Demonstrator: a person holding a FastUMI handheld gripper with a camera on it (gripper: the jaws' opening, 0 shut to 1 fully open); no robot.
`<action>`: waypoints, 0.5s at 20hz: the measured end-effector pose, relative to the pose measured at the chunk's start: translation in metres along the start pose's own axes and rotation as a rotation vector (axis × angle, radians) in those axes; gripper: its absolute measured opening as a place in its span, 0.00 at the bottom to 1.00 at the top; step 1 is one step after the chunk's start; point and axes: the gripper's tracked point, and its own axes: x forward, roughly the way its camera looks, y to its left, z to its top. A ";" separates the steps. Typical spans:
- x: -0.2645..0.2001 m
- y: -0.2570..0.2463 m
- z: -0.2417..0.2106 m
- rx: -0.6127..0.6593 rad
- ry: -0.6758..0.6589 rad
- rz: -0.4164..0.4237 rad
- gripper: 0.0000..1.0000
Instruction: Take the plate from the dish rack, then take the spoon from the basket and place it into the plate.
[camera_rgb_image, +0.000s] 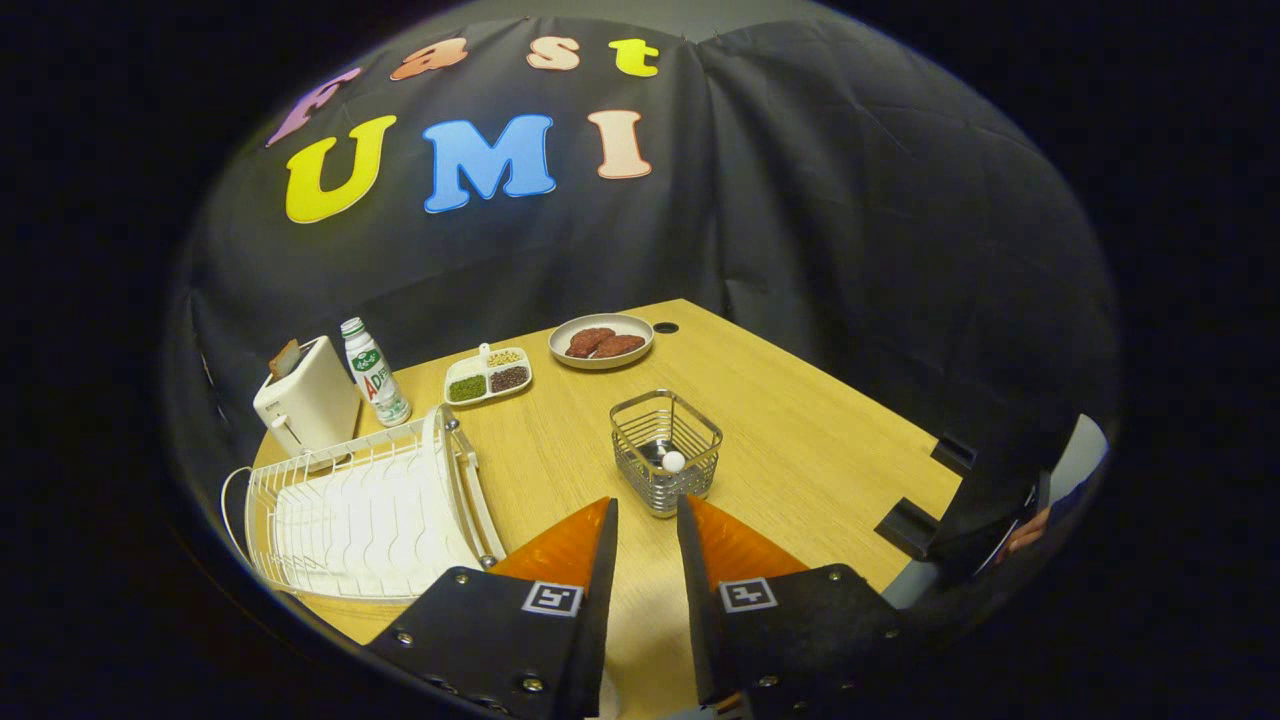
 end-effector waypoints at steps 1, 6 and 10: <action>0.006 -0.001 0.003 0.002 -0.002 -0.006 0.35; 0.035 -0.007 0.015 0.006 0.004 -0.029 0.35; 0.055 -0.011 0.015 -0.013 0.028 -0.049 0.35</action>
